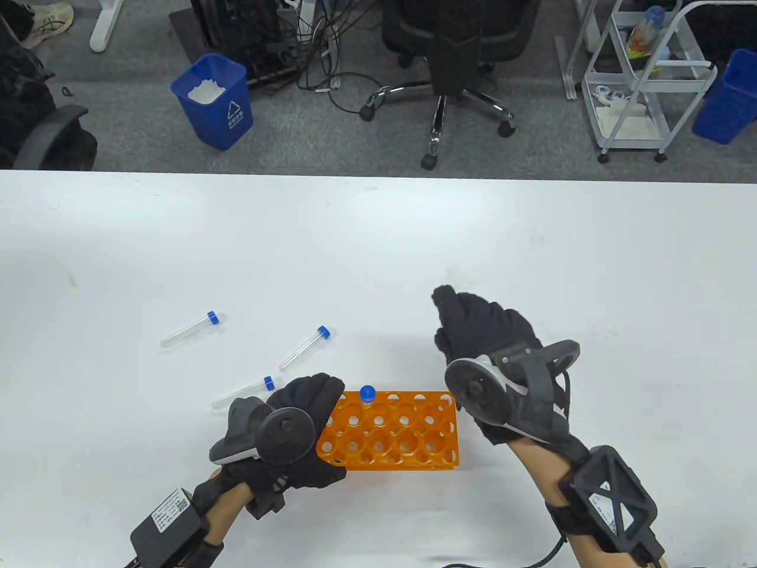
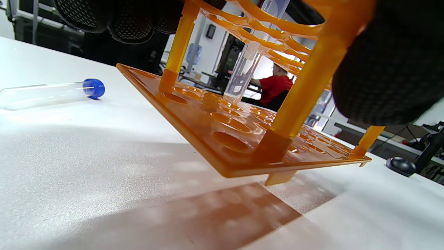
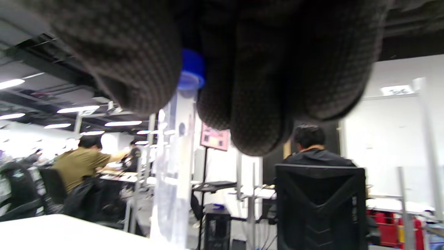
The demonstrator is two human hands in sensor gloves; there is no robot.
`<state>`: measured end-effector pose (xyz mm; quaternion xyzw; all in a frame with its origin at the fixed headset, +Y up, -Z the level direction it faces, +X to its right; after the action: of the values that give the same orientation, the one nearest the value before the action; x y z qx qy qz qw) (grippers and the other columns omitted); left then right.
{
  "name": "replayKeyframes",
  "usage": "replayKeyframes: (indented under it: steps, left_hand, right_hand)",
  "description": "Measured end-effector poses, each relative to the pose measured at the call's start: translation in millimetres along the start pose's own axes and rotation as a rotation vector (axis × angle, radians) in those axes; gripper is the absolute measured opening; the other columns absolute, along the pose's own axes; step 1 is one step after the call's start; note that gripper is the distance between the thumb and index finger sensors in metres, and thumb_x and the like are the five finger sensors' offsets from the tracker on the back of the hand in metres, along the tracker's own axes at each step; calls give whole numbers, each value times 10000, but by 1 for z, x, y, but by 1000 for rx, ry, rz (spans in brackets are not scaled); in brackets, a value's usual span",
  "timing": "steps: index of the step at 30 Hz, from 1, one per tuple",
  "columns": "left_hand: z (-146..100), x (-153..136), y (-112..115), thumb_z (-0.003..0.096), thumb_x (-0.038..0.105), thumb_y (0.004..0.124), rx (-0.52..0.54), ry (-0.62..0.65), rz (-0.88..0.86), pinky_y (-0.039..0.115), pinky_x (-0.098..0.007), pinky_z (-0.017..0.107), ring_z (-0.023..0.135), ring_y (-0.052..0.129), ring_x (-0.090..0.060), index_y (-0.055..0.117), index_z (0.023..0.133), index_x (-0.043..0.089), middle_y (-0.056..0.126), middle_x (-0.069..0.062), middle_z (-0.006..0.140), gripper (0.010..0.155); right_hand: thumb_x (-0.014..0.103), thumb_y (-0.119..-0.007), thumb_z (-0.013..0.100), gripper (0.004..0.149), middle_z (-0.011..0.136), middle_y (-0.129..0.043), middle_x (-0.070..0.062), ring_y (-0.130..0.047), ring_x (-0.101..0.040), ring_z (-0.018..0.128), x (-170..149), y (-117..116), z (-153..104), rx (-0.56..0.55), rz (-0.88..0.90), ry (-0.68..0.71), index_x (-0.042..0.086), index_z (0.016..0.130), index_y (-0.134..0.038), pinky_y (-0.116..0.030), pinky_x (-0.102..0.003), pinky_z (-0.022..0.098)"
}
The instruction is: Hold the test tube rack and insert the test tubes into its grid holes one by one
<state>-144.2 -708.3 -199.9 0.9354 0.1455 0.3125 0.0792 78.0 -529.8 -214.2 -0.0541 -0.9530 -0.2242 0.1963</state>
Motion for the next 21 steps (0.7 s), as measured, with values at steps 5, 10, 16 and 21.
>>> replayKeyframes:
  steps: [5,10,16,21]
  left_hand:
    - [0,0,0,197,689,986,4,0,-3,599,-626,705,948,613,-536,355,1055,104,460,-189,1056,1215]
    - [1,0,0,198,689,985,6,3,-8,599,-626,705,949,613,-536,352,1056,105,459,-188,1057,1216]
    - [0,0,0,198,690,984,10,6,-14,599,-626,705,948,613,-536,353,1055,104,460,-190,1056,1215]
    - [0,-2,-1,199,689,985,13,4,-39,600,-626,704,947,615,-536,353,1055,103,460,-190,1056,1215]
  right_hand:
    - [332,-931,341,576,738,-1008,-162,-1090,-355,508,15,-18,-19,76,29,58,122,866,-824,-932,-523,379]
    - [333,-932,339,578,735,-1010,-160,-1090,-353,507,17,-37,-30,120,33,67,124,866,-823,-931,-523,379]
    - [334,-934,339,577,736,-1007,-161,-1086,-356,508,17,-51,-35,149,38,61,123,865,-824,-928,-527,379]
    - [341,-938,336,577,736,-1004,-152,-1077,-357,510,19,-62,-38,182,24,68,133,863,-826,-921,-529,382]
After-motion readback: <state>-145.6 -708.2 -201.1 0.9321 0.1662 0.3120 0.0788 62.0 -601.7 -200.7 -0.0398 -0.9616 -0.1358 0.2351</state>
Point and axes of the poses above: the tracker on the back of each hand, its own x axis roughly to the thumb side, its own z axis roughly from the wrist to the fingertips, y = z × x, the point moved 3 cm from there along z, roughly from the wrist to the fingertips
